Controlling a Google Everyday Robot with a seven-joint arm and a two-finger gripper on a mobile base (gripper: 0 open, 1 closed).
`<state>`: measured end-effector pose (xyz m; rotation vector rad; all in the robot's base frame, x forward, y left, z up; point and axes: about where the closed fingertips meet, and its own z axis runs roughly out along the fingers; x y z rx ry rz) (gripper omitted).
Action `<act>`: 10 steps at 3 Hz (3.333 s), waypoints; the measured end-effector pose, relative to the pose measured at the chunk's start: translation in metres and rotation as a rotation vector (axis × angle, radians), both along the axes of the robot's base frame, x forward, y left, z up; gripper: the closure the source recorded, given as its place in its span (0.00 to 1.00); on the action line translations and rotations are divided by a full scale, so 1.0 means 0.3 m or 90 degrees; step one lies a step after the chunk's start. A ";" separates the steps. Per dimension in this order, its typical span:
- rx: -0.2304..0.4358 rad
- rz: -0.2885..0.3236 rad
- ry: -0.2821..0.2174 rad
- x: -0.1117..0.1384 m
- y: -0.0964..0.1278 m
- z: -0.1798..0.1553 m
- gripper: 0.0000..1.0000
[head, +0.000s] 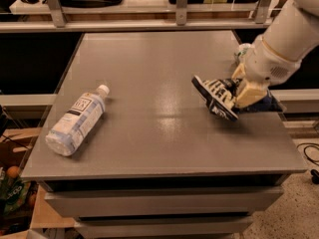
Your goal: Move blue chip bag near blue plastic bottle
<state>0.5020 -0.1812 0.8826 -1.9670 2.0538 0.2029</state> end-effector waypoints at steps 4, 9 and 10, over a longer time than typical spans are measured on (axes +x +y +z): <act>-0.004 0.167 -0.075 0.056 0.262 0.165 1.00; 0.033 0.558 -0.035 -0.120 0.857 0.074 1.00; 0.035 0.577 -0.034 -0.127 0.889 0.065 1.00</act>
Offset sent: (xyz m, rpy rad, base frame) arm 0.0106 0.0150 0.0302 0.0068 -0.0745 0.0457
